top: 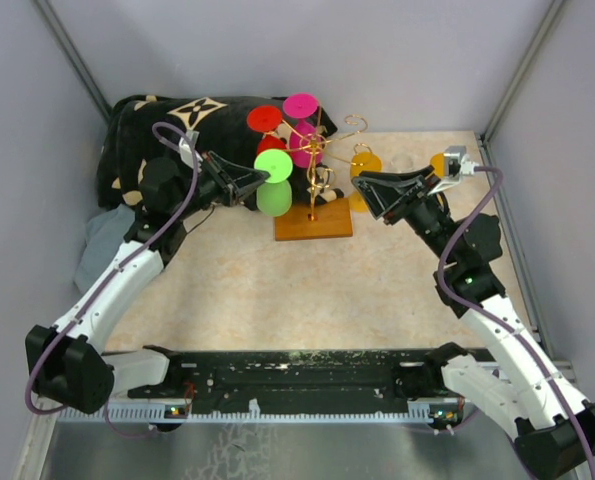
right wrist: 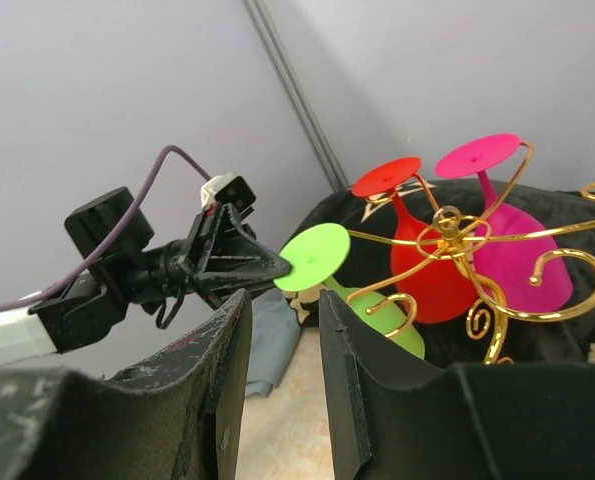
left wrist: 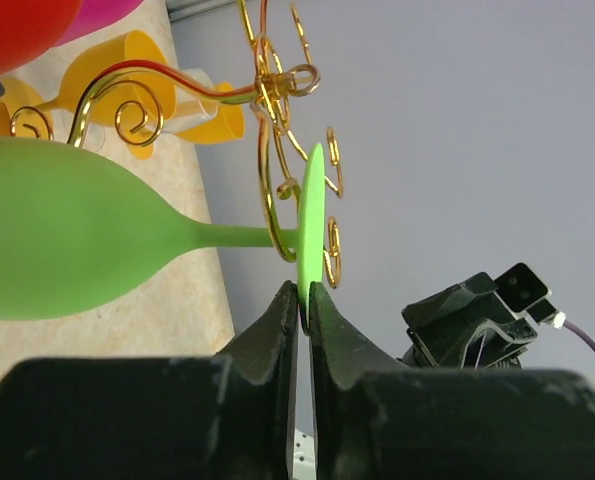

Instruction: Place the wine glass upside down on the wine glass rack

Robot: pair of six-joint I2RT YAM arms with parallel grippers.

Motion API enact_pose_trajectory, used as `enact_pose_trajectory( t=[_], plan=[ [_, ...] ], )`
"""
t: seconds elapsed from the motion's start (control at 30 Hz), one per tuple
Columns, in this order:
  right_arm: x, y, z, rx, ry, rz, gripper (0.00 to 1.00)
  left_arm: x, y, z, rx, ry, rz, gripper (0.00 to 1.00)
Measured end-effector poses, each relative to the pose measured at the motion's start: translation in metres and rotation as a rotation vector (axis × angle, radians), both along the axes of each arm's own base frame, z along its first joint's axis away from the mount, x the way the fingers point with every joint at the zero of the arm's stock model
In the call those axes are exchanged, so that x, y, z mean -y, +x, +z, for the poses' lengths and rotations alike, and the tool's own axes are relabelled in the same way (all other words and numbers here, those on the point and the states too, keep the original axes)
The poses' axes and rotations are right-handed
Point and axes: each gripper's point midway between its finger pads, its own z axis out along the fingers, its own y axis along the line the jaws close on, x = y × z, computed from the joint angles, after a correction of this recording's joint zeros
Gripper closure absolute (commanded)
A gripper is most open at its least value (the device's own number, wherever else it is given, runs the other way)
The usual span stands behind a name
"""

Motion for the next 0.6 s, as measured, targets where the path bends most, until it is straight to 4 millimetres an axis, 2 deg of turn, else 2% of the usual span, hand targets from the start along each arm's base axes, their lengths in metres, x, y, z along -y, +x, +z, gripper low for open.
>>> enact_pose_trajectory(
  t=[0.13,0.2,0.3,0.43,0.6],
  plan=[
    [0.007,0.011,-0.009,-0.042,-0.012,-0.063,0.66,0.0,-0.001,-0.008,-0.01,0.006,-0.005,0.75],
    [0.013,0.019,-0.016,-0.082,-0.028,-0.114,0.66,0.001,-0.001,-0.009,-0.011,0.007,-0.009,0.73],
    [0.025,0.037,-0.02,-0.139,-0.049,-0.21,0.65,0.001,-0.002,-0.01,-0.009,0.007,-0.015,0.66],
    [0.045,0.059,-0.026,-0.204,-0.077,-0.344,0.65,0.002,-0.005,-0.011,-0.005,0.006,-0.027,0.53],
    [0.073,0.086,-0.032,-0.278,-0.132,-0.513,0.65,-0.001,-0.013,-0.01,0.015,0.015,-0.029,0.49]
  ],
)
